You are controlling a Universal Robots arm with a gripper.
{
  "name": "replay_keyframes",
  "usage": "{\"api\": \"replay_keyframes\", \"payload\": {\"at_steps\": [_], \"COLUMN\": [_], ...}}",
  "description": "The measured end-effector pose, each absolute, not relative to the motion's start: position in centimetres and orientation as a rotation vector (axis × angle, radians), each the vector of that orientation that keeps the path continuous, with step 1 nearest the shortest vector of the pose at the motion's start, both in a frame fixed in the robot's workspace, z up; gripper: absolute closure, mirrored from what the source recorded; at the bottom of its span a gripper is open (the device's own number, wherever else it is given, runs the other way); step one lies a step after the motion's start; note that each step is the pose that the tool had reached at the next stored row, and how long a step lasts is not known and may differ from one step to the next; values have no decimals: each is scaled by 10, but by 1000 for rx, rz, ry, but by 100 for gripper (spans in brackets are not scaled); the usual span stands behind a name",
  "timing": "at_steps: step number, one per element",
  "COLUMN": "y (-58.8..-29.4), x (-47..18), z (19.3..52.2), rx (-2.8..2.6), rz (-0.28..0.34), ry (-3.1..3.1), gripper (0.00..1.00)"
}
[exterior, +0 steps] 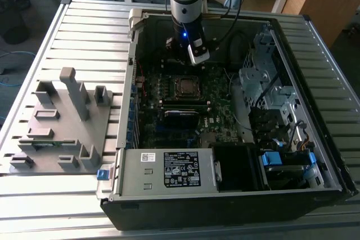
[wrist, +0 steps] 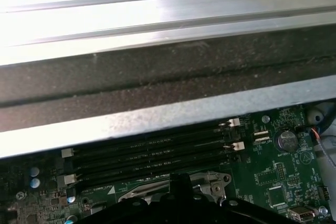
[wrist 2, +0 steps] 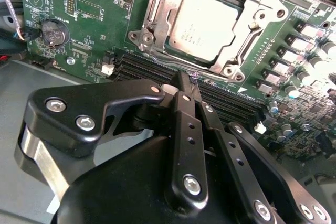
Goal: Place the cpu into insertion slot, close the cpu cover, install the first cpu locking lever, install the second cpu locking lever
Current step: 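Install the first cpu locking lever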
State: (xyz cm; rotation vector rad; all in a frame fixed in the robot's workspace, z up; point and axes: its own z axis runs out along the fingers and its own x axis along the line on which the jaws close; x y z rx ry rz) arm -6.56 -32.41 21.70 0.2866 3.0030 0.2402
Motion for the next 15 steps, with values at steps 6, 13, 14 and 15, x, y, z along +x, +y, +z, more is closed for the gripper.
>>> {"api": "replay_keyframes", "payload": {"at_steps": [6,13,14,15], "y": [-324,-324,-324,-324], "x": [-66,-66,-66,-66], "z": [217,217,217,218], "rx": [289,291,291,291], "rz": [239,239,239,239], "ry": [3014,3024,3024,3024], "gripper": [90,90,90,90]}}
